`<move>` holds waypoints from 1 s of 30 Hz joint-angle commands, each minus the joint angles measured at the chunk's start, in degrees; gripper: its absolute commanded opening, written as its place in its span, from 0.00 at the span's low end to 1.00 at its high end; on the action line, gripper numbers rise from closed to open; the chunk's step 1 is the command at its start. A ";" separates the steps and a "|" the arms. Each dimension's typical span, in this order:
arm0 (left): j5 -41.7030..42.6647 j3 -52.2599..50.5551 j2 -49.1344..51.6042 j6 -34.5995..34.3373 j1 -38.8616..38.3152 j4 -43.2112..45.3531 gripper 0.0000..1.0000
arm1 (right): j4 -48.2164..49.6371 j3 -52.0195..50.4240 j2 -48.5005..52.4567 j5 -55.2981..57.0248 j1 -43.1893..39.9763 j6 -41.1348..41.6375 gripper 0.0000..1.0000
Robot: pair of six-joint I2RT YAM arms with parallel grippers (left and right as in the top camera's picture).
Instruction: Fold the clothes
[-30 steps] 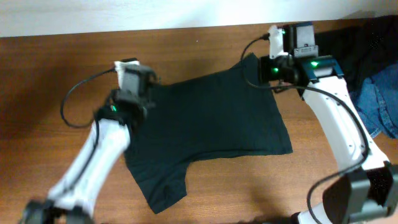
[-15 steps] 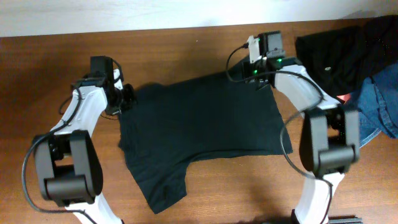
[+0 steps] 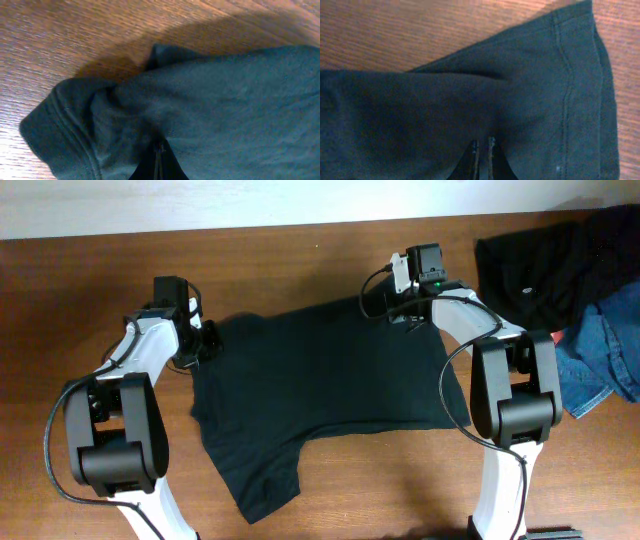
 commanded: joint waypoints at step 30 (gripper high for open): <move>-6.34 3.52 8.13 14.14 0.04 13.64 0.00 | 5.38 0.76 4.46 5.46 0.13 2.54 0.04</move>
